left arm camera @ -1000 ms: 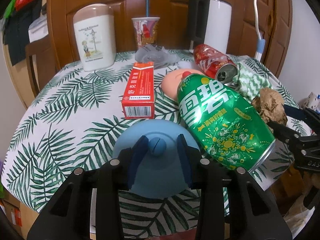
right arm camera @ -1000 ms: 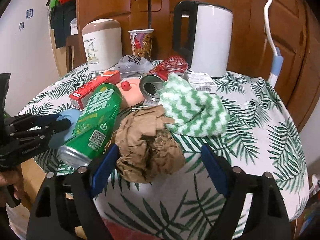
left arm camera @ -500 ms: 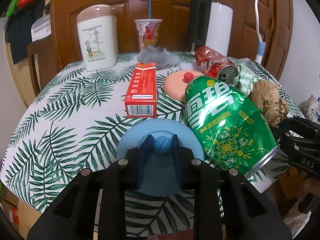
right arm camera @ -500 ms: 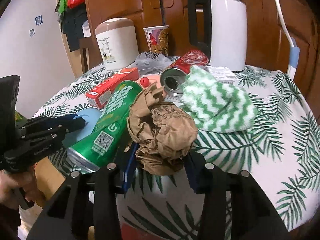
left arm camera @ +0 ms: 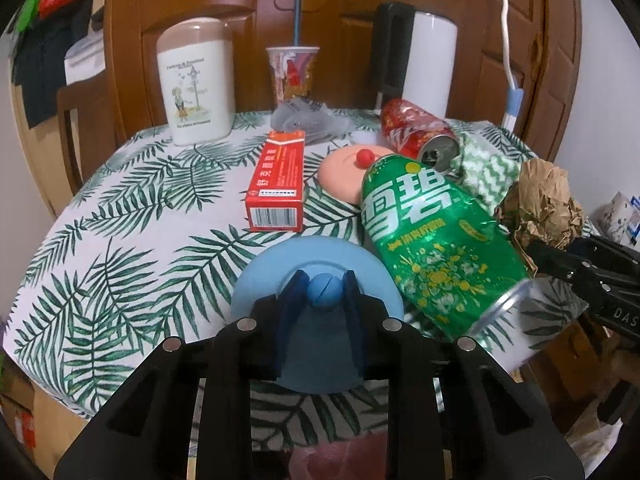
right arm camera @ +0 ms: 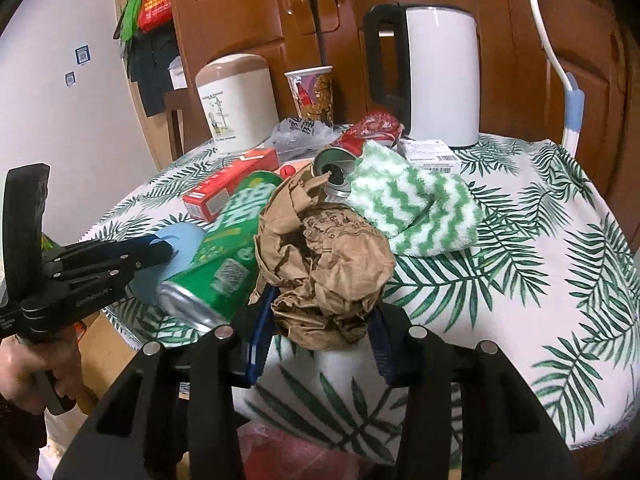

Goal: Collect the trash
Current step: 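Grasp the crumpled brown paper bag with the right tool, then carry the blue lid and paper bag down and release both into the pink bin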

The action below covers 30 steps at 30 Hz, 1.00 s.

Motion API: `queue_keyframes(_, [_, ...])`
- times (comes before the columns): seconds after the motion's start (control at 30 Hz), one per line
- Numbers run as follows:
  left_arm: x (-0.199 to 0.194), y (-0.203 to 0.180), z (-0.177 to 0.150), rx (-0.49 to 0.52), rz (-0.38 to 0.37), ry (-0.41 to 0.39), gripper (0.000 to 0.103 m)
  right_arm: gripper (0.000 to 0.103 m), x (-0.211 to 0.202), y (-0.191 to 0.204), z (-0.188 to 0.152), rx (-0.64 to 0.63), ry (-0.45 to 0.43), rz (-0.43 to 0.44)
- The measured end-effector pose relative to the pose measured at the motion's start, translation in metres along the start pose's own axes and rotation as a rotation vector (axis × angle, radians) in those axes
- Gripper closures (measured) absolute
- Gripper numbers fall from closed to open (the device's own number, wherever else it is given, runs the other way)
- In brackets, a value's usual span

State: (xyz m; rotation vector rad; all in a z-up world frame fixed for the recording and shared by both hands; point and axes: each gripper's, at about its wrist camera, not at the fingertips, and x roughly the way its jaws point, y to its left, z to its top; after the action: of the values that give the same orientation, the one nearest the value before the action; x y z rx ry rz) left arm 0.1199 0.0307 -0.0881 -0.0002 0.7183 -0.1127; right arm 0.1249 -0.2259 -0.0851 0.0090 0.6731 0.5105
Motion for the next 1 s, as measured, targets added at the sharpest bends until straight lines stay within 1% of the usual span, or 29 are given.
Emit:
queue_keyframes(0.37, [-0.051,-0.014,-0.016,0.023,-0.023,-0.04,0.079,0.061,-0.058,0.019,-0.02,-0.016,-0.039,0.002])
queue_keyframes(0.57, [-0.089,-0.027,-0.035,0.041,-0.049,-0.066,0.079,0.061,-0.084,0.035,-0.04,-0.025,-0.043,0.018])
queue_keyframes(0.67, [-0.105,-0.034,-0.052,0.055,-0.064,-0.062,0.079,0.061,-0.092,0.045,-0.056,-0.032,-0.032,0.031])
queue_keyframes(0.77, [-0.112,-0.042,-0.073,0.07,-0.076,-0.035,0.079,0.061,-0.093,0.054,-0.078,-0.035,-0.001,0.045])
queue_keyframes(0.83, [-0.11,-0.046,-0.091,0.08,-0.082,-0.003,0.079,0.061,-0.085,0.058,-0.099,-0.035,0.038,0.052])
queue_keyframes(0.9, [-0.101,-0.048,-0.11,0.083,-0.085,0.042,0.079,0.061,-0.074,0.058,-0.116,-0.025,0.079,0.061])
queue_keyframes(1.0, [-0.075,-0.048,-0.144,0.08,-0.085,0.13,0.079,0.061,-0.046,0.057,-0.153,-0.014,0.164,0.064])
